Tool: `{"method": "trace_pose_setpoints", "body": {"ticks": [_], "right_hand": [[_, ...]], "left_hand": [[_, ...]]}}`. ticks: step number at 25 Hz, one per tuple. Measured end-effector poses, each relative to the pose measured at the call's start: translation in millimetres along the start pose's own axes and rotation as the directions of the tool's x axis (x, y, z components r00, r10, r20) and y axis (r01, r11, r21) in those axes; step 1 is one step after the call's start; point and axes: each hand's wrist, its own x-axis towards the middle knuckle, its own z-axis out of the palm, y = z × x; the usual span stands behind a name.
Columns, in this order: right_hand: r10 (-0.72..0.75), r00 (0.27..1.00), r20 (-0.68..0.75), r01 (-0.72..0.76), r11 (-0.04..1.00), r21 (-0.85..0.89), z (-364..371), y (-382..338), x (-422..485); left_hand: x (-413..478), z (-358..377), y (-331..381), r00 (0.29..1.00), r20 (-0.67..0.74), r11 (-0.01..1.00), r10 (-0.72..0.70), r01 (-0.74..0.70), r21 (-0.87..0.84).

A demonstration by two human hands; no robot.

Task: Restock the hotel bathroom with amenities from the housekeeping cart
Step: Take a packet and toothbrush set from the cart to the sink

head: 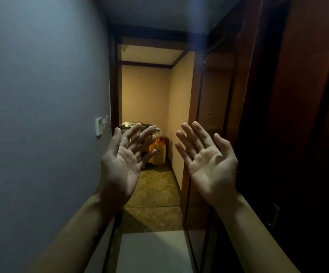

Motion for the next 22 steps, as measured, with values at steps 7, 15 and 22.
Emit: {"method": "trace_pose_setpoints", "body": {"ticks": [7,15,22], "right_hand": [[0.044,0.998,-0.051,-0.044,0.999,0.004,-41,-2,22],[0.108,0.992,-0.073,-0.106,0.994,0.028,-114,-4,55],[0.150,0.988,-0.041,-0.149,0.988,0.038,-170,-6,92]], "left_hand": [[22,11,-41,0.999,-0.019,0.999,-0.037,0.037,0.034],[59,23,-107,0.994,-0.073,0.994,-0.083,0.088,0.060],[100,34,-150,0.993,-0.059,0.994,-0.105,0.105,0.007]]}}
